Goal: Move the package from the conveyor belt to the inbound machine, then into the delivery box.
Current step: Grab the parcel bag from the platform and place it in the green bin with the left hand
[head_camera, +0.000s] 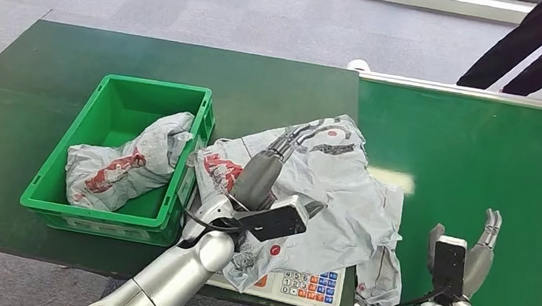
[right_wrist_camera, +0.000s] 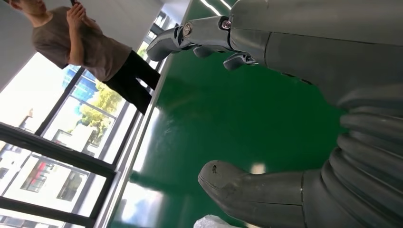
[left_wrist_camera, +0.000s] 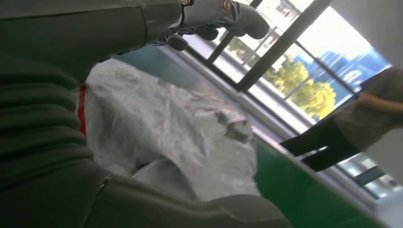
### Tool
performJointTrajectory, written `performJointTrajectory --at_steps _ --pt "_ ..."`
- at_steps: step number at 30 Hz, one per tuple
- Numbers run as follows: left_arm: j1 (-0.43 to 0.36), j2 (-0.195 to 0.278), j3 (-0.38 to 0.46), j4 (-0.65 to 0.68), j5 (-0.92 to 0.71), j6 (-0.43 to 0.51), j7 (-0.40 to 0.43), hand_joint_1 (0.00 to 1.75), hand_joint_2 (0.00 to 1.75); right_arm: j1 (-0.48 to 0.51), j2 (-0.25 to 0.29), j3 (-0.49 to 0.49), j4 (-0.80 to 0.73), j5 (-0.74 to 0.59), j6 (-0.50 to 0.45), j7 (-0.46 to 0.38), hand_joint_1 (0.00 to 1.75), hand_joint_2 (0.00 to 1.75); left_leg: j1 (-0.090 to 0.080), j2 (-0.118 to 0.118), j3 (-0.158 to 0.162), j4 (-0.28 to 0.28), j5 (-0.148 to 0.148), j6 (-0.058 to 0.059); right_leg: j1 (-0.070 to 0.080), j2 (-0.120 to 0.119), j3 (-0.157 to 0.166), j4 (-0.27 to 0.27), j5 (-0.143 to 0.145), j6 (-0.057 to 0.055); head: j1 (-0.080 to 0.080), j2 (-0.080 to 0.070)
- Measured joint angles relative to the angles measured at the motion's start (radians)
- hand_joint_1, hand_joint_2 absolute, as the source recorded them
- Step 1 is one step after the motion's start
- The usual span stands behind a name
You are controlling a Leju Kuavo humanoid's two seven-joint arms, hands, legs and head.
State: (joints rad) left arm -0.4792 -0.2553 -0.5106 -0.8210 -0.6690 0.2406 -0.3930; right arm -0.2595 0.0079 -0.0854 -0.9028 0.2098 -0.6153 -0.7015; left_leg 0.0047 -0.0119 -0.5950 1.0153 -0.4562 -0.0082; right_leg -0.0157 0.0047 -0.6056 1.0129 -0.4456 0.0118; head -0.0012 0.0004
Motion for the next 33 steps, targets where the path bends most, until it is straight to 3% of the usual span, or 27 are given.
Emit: performJointTrajectory --at_steps 5,10,14,19,33 --pt "-0.044 -0.015 -0.002 0.162 -0.100 -0.015 0.116 0.00 0.00 -0.020 0.001 0.006 0.025 0.009 -0.005 0.000 0.00 1.75 0.000 0.000 0.000 0.000 0.000 0.000 0.000 0.000 0.000 0.000 0.000 0.000 0.000 0.000" --pt "-0.061 -0.015 -0.004 0.236 -0.148 0.010 0.198 0.00 0.00 -0.028 0.007 0.008 0.038 0.007 -0.001 0.000 0.00 1.75 0.000 0.000 -0.001 0.000 0.000 0.000 0.000 0.000 0.000 0.000 0.000 0.000 0.000 0.000" --pt "-0.063 -0.010 -0.004 0.260 -0.202 0.034 0.258 0.00 1.75 -0.034 0.011 0.007 0.047 0.014 0.012 0.000 0.00 1.75 0.000 0.000 -0.001 0.000 0.000 0.000 0.000 0.000 0.000 0.000 0.000 0.000 0.000 0.000" --pt "-0.061 0.001 0.006 0.274 -0.322 0.109 0.341 0.00 1.75 -0.035 0.016 0.005 0.051 0.040 0.008 0.000 0.00 1.75 0.000 0.000 -0.001 0.000 0.000 0.000 0.000 0.000 0.000 0.000 0.000 0.000 0.000 0.000" --pt "-0.030 0.020 0.089 0.233 -0.349 0.101 0.291 0.00 1.75 -0.035 0.017 0.004 0.052 0.030 0.008 0.000 0.00 1.75 0.000 0.000 -0.001 0.000 0.000 0.000 0.000 0.000 0.000 0.000 0.000 0.000 0.000 0.000"
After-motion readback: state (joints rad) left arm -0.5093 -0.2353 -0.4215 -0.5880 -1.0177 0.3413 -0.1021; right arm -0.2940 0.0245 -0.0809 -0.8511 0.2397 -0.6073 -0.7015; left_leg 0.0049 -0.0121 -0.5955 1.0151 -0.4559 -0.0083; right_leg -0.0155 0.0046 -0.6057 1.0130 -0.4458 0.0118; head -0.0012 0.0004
